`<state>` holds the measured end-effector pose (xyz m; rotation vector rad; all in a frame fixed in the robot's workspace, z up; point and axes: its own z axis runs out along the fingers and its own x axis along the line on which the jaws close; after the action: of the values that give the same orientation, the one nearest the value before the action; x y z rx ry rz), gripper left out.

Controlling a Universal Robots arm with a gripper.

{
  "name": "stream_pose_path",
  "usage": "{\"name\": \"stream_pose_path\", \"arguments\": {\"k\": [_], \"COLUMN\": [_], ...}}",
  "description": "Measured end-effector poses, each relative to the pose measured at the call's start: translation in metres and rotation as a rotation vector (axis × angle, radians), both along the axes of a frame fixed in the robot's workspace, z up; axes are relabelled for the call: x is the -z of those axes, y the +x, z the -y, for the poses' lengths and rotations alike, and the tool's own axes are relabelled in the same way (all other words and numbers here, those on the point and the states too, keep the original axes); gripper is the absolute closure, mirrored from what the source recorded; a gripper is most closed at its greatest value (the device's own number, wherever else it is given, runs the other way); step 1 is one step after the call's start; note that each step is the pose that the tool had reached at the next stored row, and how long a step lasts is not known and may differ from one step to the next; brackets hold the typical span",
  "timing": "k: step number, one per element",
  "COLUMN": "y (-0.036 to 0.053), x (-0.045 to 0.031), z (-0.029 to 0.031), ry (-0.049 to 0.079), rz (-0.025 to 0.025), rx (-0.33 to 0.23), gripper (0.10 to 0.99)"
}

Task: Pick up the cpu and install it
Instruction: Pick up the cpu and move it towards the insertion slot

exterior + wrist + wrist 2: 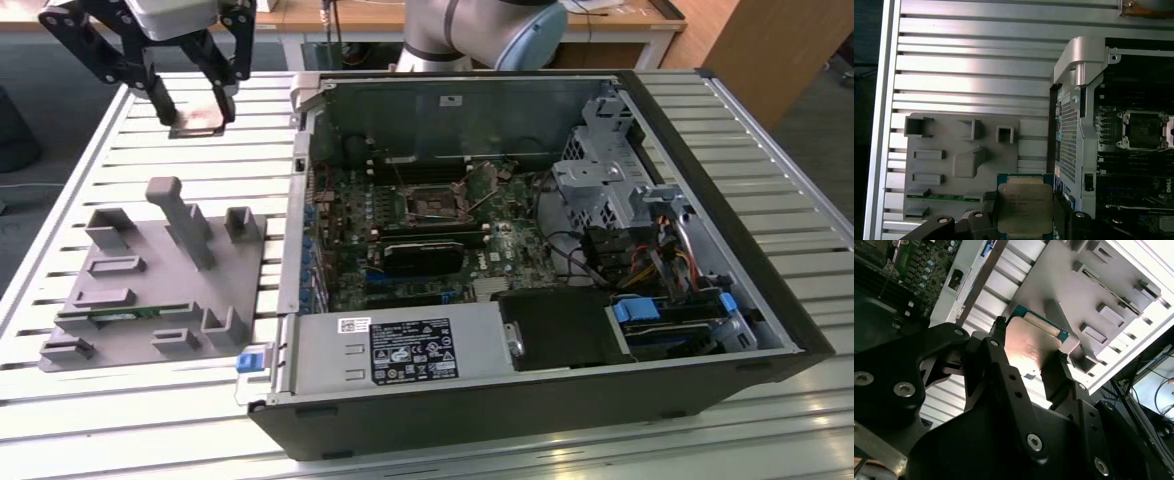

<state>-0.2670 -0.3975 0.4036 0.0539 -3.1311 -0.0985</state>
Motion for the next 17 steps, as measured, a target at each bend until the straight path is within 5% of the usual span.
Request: {"name": "stream_pose_path", "arguments": {"k": [17], "y": [0.0365], "x": [-0.0001], "z": [-0.0018], "ry": [0.000], "rz": [-0.0001], "rx": [0.000], "gripper": [0.553]}}
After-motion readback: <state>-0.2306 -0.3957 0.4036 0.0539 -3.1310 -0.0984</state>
